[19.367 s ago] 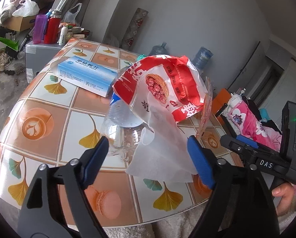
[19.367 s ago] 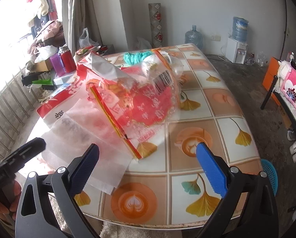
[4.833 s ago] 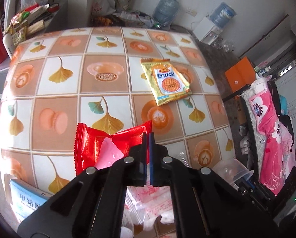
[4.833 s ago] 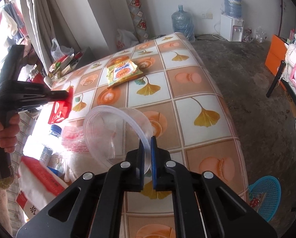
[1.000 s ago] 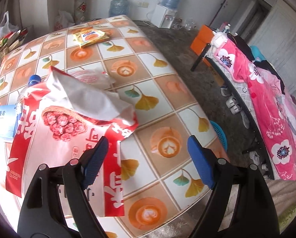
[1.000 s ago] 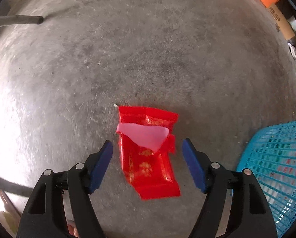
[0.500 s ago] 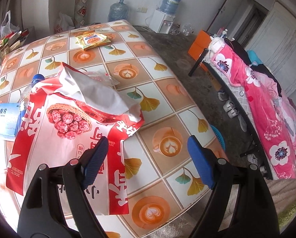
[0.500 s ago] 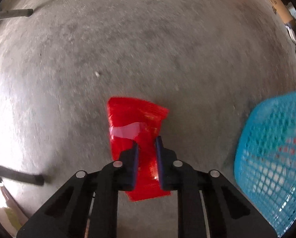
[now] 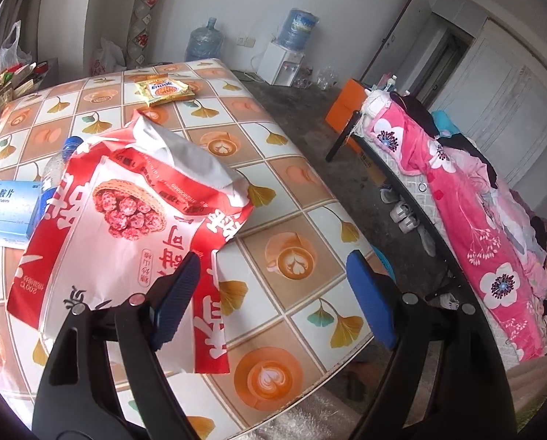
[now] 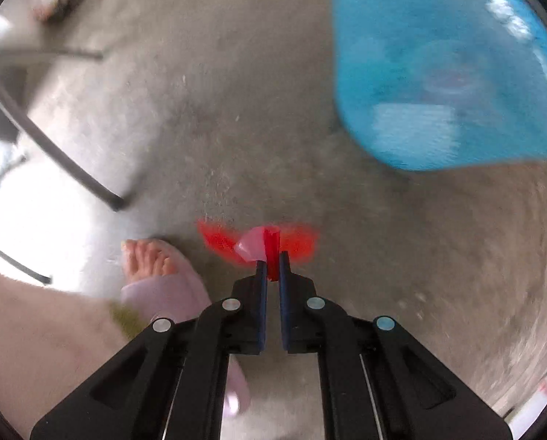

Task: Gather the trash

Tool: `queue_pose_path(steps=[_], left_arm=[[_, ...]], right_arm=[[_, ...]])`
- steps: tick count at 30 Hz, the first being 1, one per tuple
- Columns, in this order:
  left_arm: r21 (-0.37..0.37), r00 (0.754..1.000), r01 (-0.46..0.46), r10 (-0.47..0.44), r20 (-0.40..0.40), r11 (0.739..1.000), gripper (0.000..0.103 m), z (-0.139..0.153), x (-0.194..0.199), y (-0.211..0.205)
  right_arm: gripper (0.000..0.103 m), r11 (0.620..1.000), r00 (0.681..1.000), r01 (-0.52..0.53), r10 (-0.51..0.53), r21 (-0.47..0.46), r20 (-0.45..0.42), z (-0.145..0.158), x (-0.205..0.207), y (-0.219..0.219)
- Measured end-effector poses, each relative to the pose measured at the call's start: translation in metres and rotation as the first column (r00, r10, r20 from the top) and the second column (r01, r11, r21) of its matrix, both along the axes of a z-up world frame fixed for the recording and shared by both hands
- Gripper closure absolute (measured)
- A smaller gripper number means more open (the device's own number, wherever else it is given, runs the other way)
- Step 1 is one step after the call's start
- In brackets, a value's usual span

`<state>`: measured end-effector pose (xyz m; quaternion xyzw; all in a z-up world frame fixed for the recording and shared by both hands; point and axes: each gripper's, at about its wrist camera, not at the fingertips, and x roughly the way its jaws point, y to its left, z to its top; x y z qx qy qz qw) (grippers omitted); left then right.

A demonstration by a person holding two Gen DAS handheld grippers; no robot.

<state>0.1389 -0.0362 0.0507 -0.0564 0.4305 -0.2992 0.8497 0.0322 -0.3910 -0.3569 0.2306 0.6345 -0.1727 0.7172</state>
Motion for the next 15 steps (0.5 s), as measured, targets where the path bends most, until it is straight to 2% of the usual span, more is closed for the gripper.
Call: queue_pose_path(steps=[2,5,7,11,14,15], left_arm=[[-0.004,1.000,-0.018,0.018,0.013,1.000,0.026,-0.001,-0.005,0.008],[-0.028,0.999,-0.048,0.048,0.006,0.998,0.026,-0.004,-0.010,0.022],[-0.038,0.997,-0.074,0.075,0.001,0.997,0.026,-0.006,-0.014,0.031],[-0.037,0.992,-0.123,0.124,0.015,0.992,0.025,-0.009,-0.023,0.050],[-0.039,0.985,-0.168,0.169,0.019,0.985,0.022,-0.010,-0.030,0.064],[-0.042,0.983,-0.183,0.184,0.019,0.982,0.022,-0.011,-0.032,0.069]], right_arm=[[0.097,0.999,0.996,0.042,-0.041,-0.015,0.084,0.046,-0.019,-0.010],[0.097,0.990,0.970,0.107,-0.082,-0.097,0.230,0.124,-0.043,-0.037],[0.097,0.978,0.951,0.152,-0.105,-0.143,0.289,0.159,-0.040,-0.062],[0.097,0.956,0.936,0.214,-0.142,-0.201,0.322,0.178,-0.009,-0.113],[0.096,0.942,0.940,0.253,-0.186,-0.219,0.285,0.163,0.018,-0.141],[0.093,0.944,0.942,0.255,-0.195,-0.208,0.271,0.155,0.025,-0.149]])
